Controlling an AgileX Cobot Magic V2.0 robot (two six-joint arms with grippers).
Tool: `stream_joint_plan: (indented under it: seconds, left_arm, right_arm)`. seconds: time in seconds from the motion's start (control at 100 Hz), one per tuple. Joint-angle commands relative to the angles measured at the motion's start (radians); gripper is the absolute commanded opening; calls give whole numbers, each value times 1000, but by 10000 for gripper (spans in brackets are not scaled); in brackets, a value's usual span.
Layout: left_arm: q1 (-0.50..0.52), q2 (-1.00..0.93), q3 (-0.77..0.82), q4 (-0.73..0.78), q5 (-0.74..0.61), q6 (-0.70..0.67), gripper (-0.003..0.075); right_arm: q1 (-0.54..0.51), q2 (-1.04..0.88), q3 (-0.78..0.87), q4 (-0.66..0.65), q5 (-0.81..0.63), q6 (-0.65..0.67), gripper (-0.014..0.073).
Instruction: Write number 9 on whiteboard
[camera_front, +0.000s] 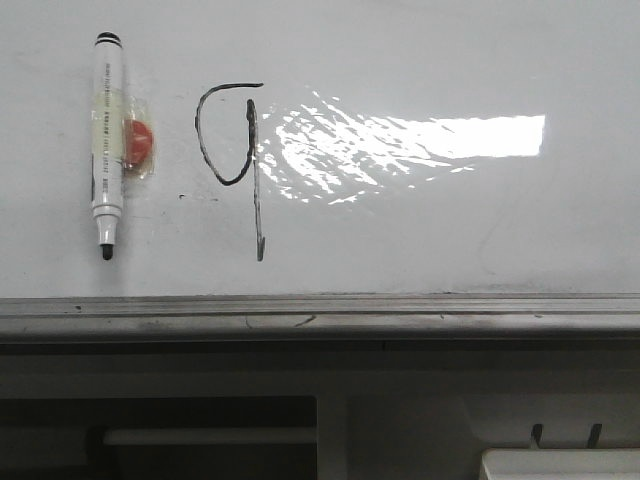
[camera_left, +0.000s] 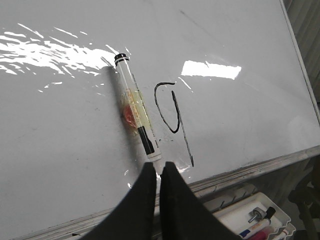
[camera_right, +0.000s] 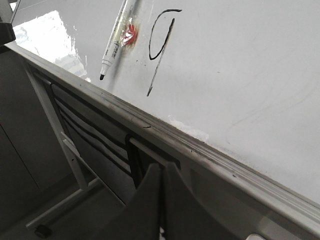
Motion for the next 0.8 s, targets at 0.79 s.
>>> stream_joint_plan:
  seconds: [0.79]
  left_arm:
    - [608,-117,95,36,212,148,-20]
  right_arm:
    - [0,5,-26,-12,-84,-8,-71]
